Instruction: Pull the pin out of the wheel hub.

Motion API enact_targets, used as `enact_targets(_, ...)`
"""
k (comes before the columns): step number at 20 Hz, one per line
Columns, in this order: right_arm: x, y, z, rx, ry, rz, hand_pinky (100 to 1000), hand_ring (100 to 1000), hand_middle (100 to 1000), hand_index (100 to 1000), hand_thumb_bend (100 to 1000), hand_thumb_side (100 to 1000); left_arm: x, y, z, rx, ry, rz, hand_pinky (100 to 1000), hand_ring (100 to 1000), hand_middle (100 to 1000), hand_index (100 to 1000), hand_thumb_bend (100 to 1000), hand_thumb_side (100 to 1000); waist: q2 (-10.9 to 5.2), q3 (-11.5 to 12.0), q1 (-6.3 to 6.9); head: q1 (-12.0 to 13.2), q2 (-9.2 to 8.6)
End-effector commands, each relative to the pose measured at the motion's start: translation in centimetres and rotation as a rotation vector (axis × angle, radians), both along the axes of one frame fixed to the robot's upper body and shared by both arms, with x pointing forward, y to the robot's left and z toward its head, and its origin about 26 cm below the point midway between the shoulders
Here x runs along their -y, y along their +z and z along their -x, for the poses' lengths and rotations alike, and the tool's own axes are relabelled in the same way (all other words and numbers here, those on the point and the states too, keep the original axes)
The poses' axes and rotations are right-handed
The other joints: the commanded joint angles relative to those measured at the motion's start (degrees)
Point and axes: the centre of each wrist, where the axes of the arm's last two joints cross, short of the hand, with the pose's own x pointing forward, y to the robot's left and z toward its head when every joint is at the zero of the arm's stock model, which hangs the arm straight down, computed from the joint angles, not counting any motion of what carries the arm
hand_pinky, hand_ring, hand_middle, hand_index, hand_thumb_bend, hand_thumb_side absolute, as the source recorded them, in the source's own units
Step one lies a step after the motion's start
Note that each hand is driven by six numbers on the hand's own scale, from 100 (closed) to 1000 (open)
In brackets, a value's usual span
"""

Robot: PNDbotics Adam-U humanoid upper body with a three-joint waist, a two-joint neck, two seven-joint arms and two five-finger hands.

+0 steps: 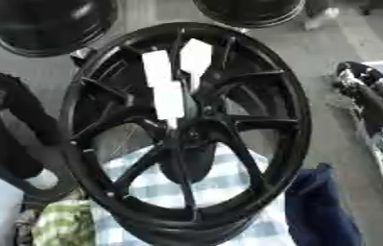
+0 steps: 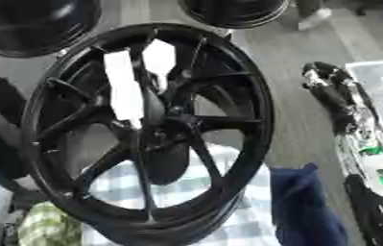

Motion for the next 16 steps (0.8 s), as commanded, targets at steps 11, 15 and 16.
enact_targets(11,0.4,1.0,0.0,0.029,-0.002,0.008,882,722,745,819,185,429,-0.5,2.2,-0.2,0.048,-0.02,-0.066,750,650,635,654,102,627,-1.09,0.0,-0.06,-0.4,-0.5)
enact_targets(15,0.5,1.0,0.0,0.029,-0.005,0.011,882,722,745,819,185,428,0.0,5.3,-0.7,0.109,-0.096,-0.152,750,653,646,660,100,602,-1.23,-0.1,0.07,-0.6,-0.19)
enact_targets(16,0.5,1.0,0.0,0.029,-0.005,0.013,882,722,745,819,185,428,0.3,6.3,-0.8,0.125,-0.121,-0.179,751,655,654,665,100,593,-1.25,-0.1,0.09,-0.7,-0.1)
